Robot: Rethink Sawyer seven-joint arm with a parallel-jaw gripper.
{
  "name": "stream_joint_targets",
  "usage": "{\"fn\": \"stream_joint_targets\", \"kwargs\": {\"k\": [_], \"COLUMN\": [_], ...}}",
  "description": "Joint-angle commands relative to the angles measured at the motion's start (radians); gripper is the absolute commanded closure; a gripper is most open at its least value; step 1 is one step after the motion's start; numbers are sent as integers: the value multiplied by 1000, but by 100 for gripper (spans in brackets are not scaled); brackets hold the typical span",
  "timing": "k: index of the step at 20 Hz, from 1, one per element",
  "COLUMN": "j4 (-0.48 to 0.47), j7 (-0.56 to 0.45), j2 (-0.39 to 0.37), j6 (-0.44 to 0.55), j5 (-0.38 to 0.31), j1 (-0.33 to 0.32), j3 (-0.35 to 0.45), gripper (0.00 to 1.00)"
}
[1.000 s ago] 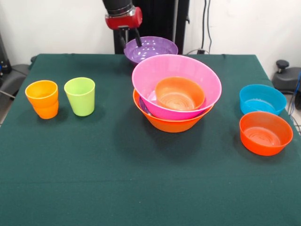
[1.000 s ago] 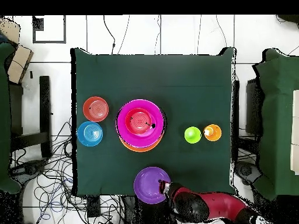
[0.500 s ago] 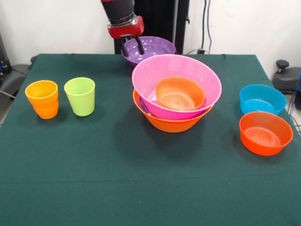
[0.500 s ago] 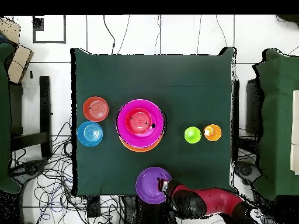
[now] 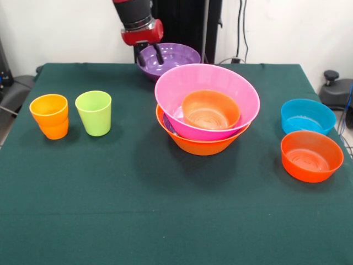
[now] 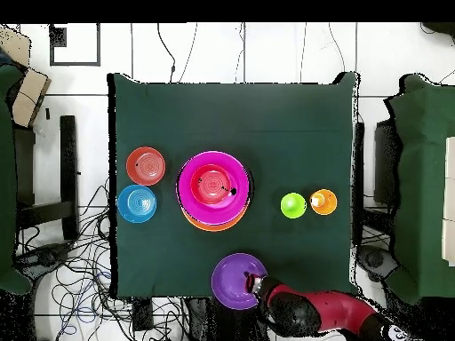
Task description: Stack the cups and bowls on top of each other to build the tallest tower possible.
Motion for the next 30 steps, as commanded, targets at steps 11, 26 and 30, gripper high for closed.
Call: {"fn": "stream_joint_targets", "kwargs": {"k": [11, 26, 30], "j4": [-83, -367, -386], "j7": [-2, 68, 91], "j2": [-69, 100, 94], "j6": [76, -110, -124], "j5": [37, -19, 4], "j1": [72, 283, 330], "j3": [84, -65, -102], "gripper": [0, 0, 0]}}
